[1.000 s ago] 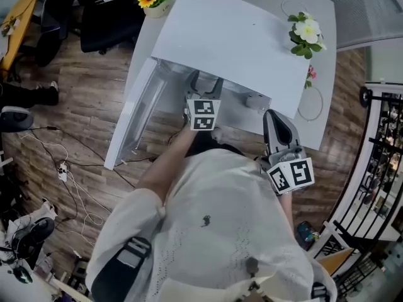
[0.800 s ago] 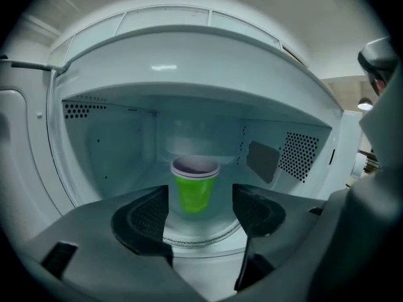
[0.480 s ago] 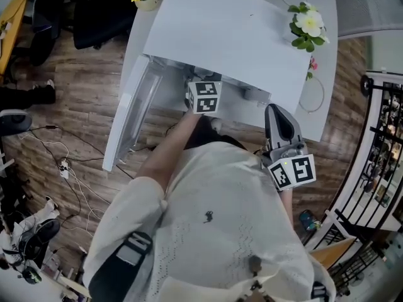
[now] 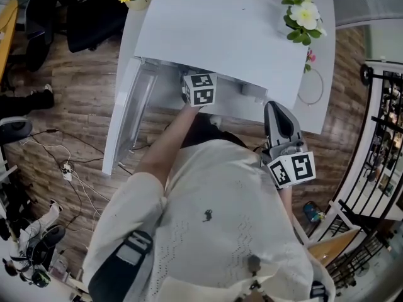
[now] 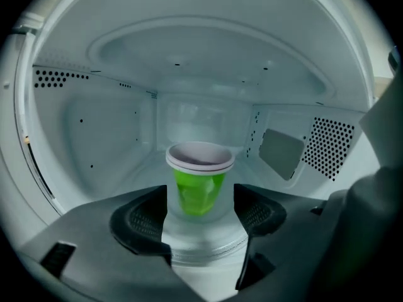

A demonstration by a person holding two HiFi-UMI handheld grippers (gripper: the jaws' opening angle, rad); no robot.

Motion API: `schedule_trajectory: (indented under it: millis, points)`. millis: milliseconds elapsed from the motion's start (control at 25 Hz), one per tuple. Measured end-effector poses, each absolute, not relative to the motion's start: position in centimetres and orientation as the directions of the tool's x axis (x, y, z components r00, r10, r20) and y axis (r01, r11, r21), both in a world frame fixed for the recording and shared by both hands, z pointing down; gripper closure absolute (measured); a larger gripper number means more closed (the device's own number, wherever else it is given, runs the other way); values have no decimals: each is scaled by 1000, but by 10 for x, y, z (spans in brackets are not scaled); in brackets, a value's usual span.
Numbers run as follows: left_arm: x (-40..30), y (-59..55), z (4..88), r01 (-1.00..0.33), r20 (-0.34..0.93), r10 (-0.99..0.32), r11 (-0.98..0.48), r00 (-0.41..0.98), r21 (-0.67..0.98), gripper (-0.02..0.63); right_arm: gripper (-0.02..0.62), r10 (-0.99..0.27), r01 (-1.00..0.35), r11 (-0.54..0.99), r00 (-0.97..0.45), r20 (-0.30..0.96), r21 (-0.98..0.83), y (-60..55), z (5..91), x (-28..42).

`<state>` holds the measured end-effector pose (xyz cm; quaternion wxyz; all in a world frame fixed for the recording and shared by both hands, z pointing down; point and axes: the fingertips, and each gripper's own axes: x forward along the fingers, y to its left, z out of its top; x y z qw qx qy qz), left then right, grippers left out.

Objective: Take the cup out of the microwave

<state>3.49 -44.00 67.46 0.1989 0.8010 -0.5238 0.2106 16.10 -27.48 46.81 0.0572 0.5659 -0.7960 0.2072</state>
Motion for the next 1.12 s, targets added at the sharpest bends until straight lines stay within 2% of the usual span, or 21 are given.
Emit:
schedule_trajectory:
  millis: [200,280,400,1120]
  points:
    - [34,-444,678,-927,550,-761,-368,344,71,278,586,-877,-927,268,-348,331,-264,-274,470,160]
    - [31,-445,678,-934,545,-772,-353,327,59,330,586,-877,-927,266,-346,332,-263,-274,471,160]
    - [29,-446,678,-937,538,-782,-347,314,43,371,586,-878,-928,262,-343,335,-264,-274,472,161]
    - [25,-441,678,-937,513,-798,-348,317,39,390,586,-877,-929,256,-340,340,-268,-269,476,157]
